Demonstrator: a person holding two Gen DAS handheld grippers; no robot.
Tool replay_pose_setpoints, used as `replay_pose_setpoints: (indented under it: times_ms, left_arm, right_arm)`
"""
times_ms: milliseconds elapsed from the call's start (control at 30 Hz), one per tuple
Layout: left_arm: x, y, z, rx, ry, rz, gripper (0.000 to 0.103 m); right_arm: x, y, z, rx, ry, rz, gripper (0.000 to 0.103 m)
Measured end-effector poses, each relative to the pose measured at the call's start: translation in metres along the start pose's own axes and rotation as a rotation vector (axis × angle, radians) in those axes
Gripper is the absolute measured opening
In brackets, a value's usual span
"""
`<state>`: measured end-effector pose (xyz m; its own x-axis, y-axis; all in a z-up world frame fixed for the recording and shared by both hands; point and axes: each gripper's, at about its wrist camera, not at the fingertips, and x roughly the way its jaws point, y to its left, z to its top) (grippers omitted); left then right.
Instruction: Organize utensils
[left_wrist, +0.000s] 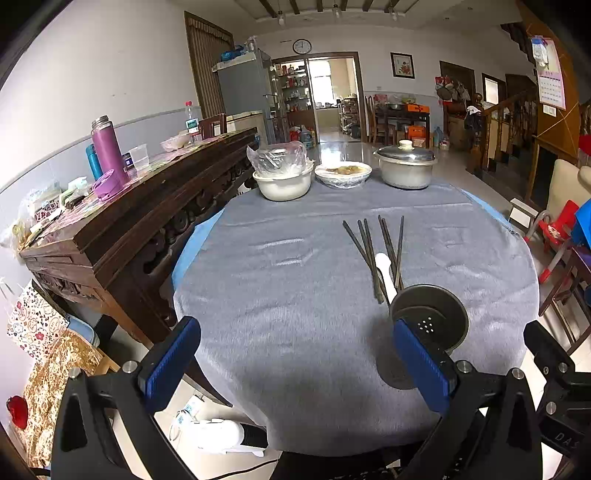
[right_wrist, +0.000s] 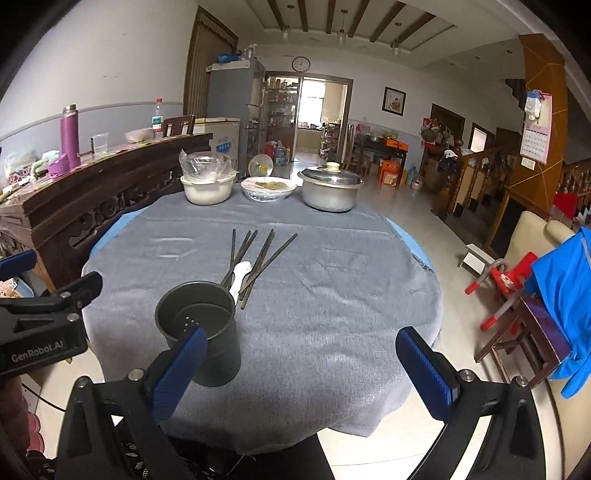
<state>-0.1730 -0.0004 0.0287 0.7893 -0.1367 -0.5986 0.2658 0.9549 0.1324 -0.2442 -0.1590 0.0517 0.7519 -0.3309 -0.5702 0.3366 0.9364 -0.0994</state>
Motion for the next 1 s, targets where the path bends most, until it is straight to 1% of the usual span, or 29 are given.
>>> replay_pose_setpoints:
  times_ms: [433,1000]
  left_arm:
    - [0.0024,-0.0021,0.0025,0.0,-0.007,0.005,0.103]
    - [0.0067,-0.0034,-0.0026,-0.005,0.017,-0.001,0.103]
  right_arm:
    - [0.0021,0.0018,0.0017,-0.005,-0.002,0.007,0.103]
    - [0.004,0.0023,0.0,-0.006,0.004,0.012,0.103]
